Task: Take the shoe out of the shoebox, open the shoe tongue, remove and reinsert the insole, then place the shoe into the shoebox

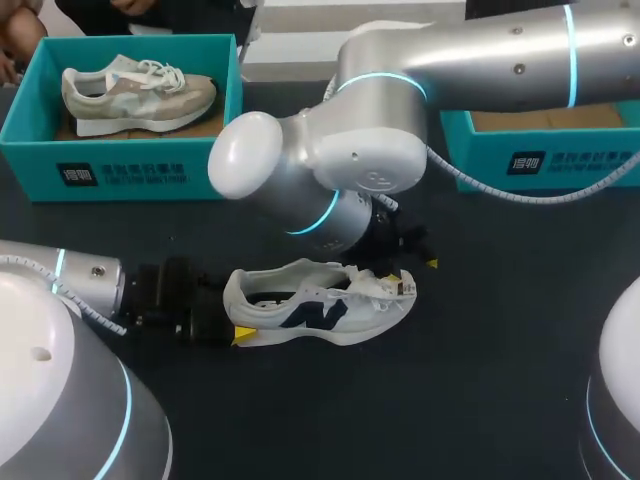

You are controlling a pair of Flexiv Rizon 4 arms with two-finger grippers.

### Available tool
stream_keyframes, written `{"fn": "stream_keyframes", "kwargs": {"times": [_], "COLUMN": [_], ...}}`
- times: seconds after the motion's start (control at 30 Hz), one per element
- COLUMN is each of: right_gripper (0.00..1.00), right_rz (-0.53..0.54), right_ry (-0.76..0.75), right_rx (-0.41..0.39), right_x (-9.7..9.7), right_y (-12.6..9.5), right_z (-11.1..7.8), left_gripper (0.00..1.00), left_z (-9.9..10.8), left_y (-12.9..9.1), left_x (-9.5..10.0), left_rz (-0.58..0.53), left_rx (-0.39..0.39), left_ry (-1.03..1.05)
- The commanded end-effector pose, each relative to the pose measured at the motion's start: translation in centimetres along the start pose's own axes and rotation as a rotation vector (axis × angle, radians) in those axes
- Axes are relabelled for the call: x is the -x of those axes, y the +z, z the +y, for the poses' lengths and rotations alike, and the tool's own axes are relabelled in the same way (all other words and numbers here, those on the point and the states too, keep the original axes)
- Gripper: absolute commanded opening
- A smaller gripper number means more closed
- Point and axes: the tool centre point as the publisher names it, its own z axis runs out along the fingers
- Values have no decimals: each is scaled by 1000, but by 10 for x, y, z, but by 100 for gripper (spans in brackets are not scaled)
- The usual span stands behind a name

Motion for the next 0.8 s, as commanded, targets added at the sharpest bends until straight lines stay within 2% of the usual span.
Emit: {"fn": "stream_keyframes", "kwargs": {"times": [0.03, 0.1, 0.2, 0.37, 0.5, 0.6, 0.67, 0.8], "right_gripper": [100, 100, 100, 100, 100, 100, 100, 100], "right_rz": [238, 309, 429, 606, 707, 722, 716, 623], "right_ry": [633, 662, 582, 298, 75, -104, -173, -363], "right_rx": [158, 231, 322, 431, 467, 436, 421, 350], "right_x": [26, 30, 32, 22, 11, -1, -6, -20], "right_y": [-36, -64, -87, -131, -166, -183, -187, -186], "right_z": [-12, -8, -2, 11, 17, 20, 21, 19], "left_gripper": [0, 0, 0, 0, 0, 0, 0, 0], "left_z": [3, 3, 3, 3, 3, 3, 3, 3], "left_y": [-1, -1, -1, -1, -1, -1, -1, -1], "left_x": [0, 0, 0, 0, 0, 0, 0, 0], "left_rz": [1, 1, 1, 1, 1, 1, 1, 1], "left_rx": [5, 5, 5, 5, 5, 5, 5, 5], "left_ry": [-1, -1, -1, -1, -1, -1, -1, -1]}}
